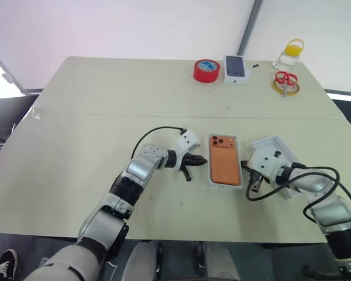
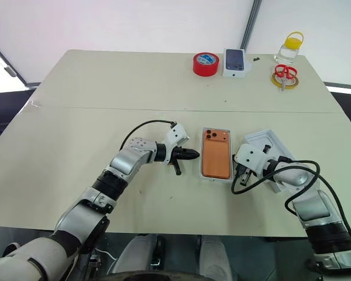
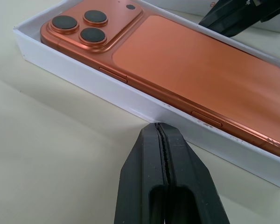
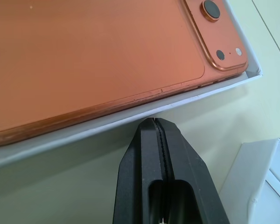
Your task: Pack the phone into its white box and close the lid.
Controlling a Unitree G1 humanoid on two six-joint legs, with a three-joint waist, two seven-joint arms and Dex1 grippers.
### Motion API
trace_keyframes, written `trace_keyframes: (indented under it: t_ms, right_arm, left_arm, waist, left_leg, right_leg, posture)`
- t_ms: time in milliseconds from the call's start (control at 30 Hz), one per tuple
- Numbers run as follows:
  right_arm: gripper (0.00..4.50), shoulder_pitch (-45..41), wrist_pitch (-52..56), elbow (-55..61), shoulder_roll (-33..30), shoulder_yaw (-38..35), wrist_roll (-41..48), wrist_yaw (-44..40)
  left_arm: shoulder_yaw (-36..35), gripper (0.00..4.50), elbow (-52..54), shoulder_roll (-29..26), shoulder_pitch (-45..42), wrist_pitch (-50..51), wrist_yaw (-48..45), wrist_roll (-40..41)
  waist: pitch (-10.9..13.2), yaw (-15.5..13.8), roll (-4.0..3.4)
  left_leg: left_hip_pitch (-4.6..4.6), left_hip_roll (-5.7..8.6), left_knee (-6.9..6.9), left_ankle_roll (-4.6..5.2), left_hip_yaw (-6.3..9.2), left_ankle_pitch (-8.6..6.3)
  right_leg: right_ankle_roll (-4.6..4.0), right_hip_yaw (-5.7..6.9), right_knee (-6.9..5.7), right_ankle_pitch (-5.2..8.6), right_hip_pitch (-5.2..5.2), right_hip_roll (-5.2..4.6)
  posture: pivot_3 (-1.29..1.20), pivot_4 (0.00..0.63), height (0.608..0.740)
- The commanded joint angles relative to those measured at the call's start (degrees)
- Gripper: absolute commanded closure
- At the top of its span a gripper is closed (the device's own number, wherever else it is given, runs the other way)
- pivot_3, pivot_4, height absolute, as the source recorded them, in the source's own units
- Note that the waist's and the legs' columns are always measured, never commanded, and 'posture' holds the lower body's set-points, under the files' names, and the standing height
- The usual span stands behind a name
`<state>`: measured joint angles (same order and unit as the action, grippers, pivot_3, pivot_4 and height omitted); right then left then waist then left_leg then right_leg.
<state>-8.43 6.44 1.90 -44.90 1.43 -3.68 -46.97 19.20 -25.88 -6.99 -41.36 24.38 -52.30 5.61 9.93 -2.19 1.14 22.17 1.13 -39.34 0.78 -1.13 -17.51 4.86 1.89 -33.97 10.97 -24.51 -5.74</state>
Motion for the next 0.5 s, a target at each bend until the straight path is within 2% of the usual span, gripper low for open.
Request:
trace_keyframes:
  t_ms: [33,167,500]
  right_arm:
    - [4.5,-0.5,-0.6,-0.1,-1.4,-2.2,1.1,-0.1]
    - [4.5,-2.3,-1.0,-2.0,-2.5,-3.8,2.4,-0.5]
    - [4.5,-10.8,-10.4,-18.3,-0.5,-1.7,-3.7,9.4]
  left_arm:
    - [-2.9,4.46,2.5,-1.3,-0.3,0.2,0.3,1.4]
    - [-6.3,4.46,4.6,-3.5,-0.3,1.2,0.6,3.2]
    - [-11.9,4.46,12.8,-7.6,3.5,-0.8,2.3,6.1]
  waist:
    - [0.0,0.0,0.0]
    - [0.0,0.2,-0.02]
    - [0.0,0.2,-0.03]
  left_leg:
    - [0.0,0.0,0.0,0.0,0.0,0.0]
    - [0.02,-0.05,0.0,0.0,-0.01,0.0]
    - [0.02,-0.05,0.02,-0.01,-0.05,0.01]
  right_leg:
    - [0.0,0.0,0.0,0.0,0.0,0.0]
    - [0.0,0.0,-0.02,0.0,-0.07,0.04]
    - [0.09,-0.06,-0.03,-0.07,-0.08,0.06]
  posture:
    - [0.0,0.15,0.74]
    - [0.0,0.15,0.74]
    - [0.0,0.15,0.74]
